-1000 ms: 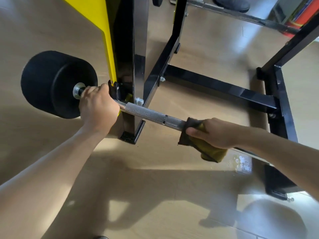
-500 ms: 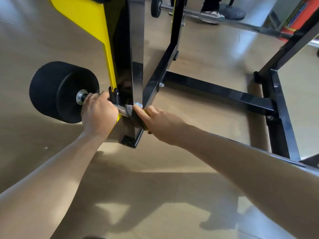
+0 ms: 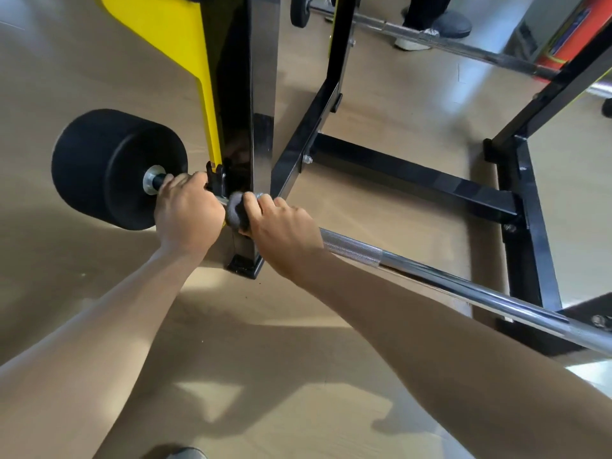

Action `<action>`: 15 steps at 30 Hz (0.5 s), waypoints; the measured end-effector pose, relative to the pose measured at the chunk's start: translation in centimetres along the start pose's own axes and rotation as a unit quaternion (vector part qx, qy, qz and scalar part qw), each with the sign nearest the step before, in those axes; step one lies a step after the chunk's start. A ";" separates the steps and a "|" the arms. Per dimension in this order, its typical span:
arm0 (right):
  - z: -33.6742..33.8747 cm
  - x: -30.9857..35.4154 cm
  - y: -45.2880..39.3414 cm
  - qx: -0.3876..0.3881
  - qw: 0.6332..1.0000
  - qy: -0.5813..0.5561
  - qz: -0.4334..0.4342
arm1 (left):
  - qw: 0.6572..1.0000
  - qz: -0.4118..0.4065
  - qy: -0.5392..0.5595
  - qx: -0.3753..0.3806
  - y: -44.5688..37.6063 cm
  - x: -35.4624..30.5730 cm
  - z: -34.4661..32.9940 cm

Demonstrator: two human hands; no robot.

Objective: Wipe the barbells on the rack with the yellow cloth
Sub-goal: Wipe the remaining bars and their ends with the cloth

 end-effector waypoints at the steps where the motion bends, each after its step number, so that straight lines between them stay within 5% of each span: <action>1: -0.1 0.0 0.4 0.003 1.000 -0.009 0.021 | 1.000 -0.001 -0.002 0.003 0.0 0.1 0.0; 7: -0.7 -4.0 4.9 0.090 0.981 0.010 0.169 | 1.000 -0.027 0.016 -0.001 0.1 0.2 0.1; 9: -0.5 -5.8 5.8 0.146 0.971 -0.088 0.168 | 1.000 -0.010 0.011 -0.015 0.3 0.1 0.2; 11: -0.6 -7.8 4.8 0.251 0.925 -0.282 0.049 | 1.000 -0.002 0.012 -0.021 0.2 -0.1 0.2; 15: -1.7 -7.6 1.0 0.495 0.774 -0.390 -0.054 | 1.000 0.012 -0.002 -0.020 -0.2 0.0 0.0</action>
Point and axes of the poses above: each hand's wrist, its own y-axis away from the middle knuckle, its own z-axis out of the back of the hand, x = y × z, the point moved 5 cm from there along -y, towards the middle knuckle, and after that the axes turned 13 degrees about x, right-handed, at the moved point
